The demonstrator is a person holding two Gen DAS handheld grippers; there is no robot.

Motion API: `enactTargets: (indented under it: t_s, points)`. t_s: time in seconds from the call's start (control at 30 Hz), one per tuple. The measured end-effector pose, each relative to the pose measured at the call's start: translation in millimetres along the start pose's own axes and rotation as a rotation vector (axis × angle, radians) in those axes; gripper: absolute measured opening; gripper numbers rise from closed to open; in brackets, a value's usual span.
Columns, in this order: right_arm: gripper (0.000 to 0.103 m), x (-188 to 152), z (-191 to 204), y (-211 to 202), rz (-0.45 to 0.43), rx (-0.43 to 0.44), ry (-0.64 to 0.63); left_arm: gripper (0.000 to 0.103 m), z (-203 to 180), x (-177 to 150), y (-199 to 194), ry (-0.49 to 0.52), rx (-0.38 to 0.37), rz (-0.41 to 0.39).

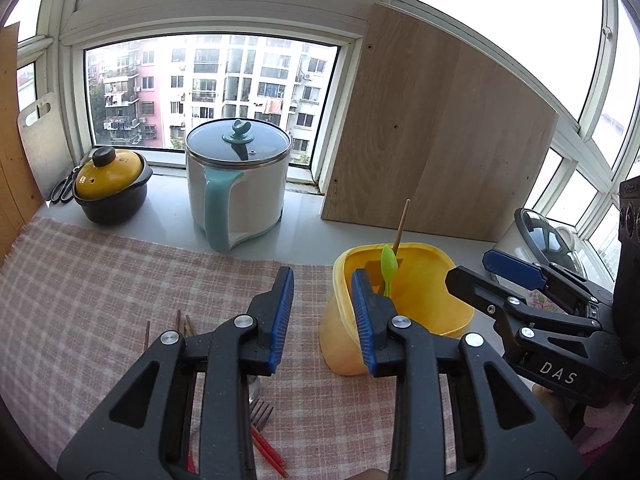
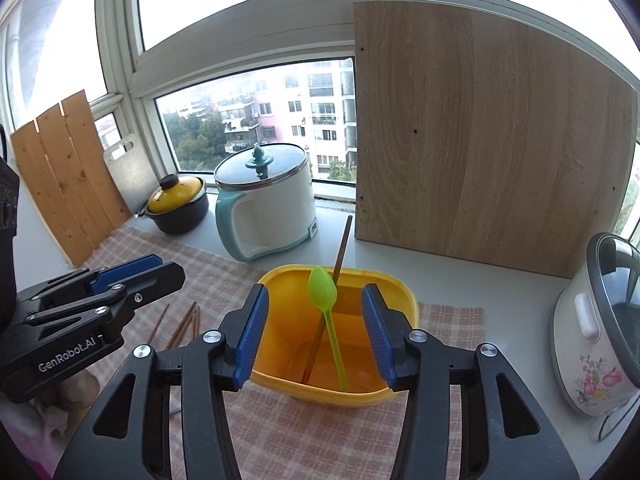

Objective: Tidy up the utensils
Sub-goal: 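Move both tools back over the remaining chopsticks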

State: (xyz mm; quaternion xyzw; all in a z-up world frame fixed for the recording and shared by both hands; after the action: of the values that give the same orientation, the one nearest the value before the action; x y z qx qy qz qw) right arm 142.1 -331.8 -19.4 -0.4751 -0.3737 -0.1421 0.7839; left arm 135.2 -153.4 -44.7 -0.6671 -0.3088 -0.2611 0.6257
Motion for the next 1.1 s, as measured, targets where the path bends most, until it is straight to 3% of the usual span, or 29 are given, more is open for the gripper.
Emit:
enactTargets:
  t_s: [0.2, 0.6, 1.0, 1.1]
  points:
    - [0.072, -12, 22, -12, -0.020, 0.016, -0.020, 0.034, 47, -14, -8, -0.006, 0.005, 0.041]
    - [0.073, -42, 73, 15, 0.056, 0.061, -0.027, 0.034, 161, -41, -4, -0.041, 0.064, 0.127]
    - [0.073, -82, 92, 55, 0.215, 0.091, 0.027, 0.034, 197, -96, 27, -0.081, 0.022, 0.268]
    - [0.065, -95, 91, 60, 0.250, 0.092, 0.054, 0.034, 202, -107, 35, -0.100, 0.012, 0.299]
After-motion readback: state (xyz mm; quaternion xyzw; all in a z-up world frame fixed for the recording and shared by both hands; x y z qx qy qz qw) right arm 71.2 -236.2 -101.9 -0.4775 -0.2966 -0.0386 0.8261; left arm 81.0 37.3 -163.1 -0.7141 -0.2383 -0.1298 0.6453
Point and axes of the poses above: each gripper's, at about its wrist camera, not at the fingertips, and y roughly the way its jaws point, z to its left, x to its top, the point moved 3 cm from there along y, roughly the way its jaws point, and after that the axes turned 12 degrees about x, right-handed, at the moved point
